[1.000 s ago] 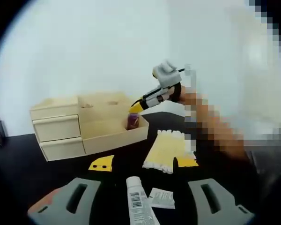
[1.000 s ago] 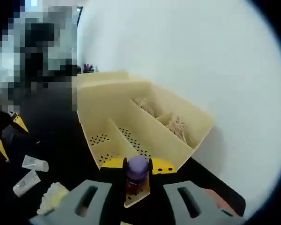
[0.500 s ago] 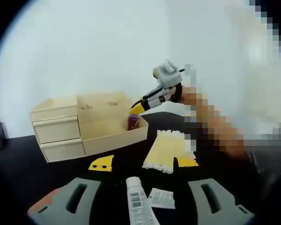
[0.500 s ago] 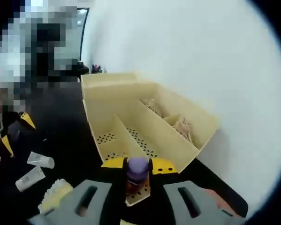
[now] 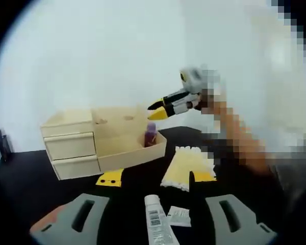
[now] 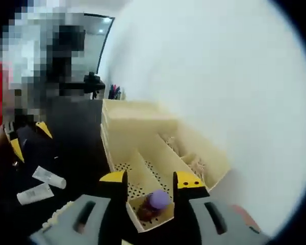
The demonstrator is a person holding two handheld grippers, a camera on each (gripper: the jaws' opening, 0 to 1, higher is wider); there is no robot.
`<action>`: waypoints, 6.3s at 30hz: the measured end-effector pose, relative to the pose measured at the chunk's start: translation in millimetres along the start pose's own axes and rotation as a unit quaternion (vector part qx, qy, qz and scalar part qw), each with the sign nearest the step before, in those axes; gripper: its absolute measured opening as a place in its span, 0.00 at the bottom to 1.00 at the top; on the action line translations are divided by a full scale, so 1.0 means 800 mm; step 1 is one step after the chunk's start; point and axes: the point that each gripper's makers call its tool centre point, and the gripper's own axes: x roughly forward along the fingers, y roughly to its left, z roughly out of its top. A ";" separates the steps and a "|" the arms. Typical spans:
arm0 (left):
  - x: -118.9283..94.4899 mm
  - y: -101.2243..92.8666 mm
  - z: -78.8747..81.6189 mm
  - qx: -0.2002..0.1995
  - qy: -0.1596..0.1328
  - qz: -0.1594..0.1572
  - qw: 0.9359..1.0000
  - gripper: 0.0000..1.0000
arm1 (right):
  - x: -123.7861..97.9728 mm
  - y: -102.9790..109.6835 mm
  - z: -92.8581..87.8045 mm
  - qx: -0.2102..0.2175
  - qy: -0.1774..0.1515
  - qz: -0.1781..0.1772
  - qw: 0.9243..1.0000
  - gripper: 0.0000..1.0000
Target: Open the drawer, pick up the cosmetic bottles from the table one by one, place them into the drawer, release the gripper, close the drawer, and move the gripper away
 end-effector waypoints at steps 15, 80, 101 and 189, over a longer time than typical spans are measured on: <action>-0.018 -0.010 0.020 0.005 -0.030 -0.008 1.000 0.45 | -0.053 -0.023 0.040 -0.003 -0.025 -0.025 0.999 0.35; -0.078 -0.046 0.027 0.075 -0.036 -0.046 0.996 0.46 | -0.358 0.221 -0.020 -0.006 -0.054 -0.097 0.994 0.46; -0.115 -0.008 -0.024 0.060 0.025 -0.080 0.995 0.57 | -0.333 0.198 -0.124 0.068 -0.013 -0.101 0.992 0.46; 0.021 -0.080 -0.044 0.064 0.005 -0.121 0.991 0.58 | -0.189 0.052 -0.088 0.129 -0.169 -0.121 0.970 0.00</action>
